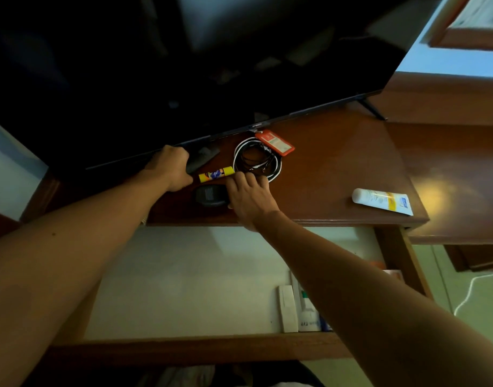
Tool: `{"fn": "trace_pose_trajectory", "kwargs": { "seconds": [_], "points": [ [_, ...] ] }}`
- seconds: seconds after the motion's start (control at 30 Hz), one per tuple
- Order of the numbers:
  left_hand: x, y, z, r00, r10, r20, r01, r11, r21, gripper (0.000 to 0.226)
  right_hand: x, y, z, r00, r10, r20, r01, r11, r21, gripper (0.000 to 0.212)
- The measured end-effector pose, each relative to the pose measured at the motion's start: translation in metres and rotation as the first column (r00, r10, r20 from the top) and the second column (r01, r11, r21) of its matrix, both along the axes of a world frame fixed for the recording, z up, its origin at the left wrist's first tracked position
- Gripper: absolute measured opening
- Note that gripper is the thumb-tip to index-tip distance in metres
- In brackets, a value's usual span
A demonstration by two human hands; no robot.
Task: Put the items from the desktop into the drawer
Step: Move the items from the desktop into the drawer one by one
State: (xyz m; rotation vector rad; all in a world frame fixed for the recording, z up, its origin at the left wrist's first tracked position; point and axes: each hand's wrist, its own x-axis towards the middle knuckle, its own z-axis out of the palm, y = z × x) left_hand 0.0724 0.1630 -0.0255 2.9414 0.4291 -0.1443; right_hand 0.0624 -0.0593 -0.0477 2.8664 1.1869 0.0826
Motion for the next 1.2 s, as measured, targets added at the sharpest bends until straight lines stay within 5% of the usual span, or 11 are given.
{"fn": "trace_pose_trajectory", "kwargs": {
  "seconds": [0.23,0.37,0.63,0.93,1.2],
  "points": [
    [-0.042,-0.035,0.011,0.993,0.054,0.106,-0.046,0.996,-0.082,0.036,-0.019,-0.029,-0.003,0.996,-0.083,-0.01,0.083,0.996,0.028,0.048],
    [-0.072,-0.068,0.005,0.979,0.104,0.174,-0.055,0.962,-0.268,0.047,-0.035,-0.053,-0.014,0.993,-0.114,0.02,0.113,0.993,0.043,0.046],
    [-0.126,-0.103,-0.038,0.987,0.086,0.135,-0.025,0.917,-0.397,0.049,-0.078,-0.105,-0.045,0.977,-0.141,-0.157,0.166,0.974,0.153,0.07],
    [-0.164,-0.122,-0.072,0.996,0.042,0.084,-0.001,0.899,-0.438,0.047,-0.111,-0.121,-0.072,0.925,-0.166,-0.341,0.218,0.969,0.121,0.055],
    [-0.192,-0.135,-0.103,0.995,-0.017,-0.1,-0.027,0.905,-0.425,0.057,-0.132,-0.115,-0.087,0.753,-0.353,-0.555,0.429,0.903,0.007,0.054]
  ]
}}
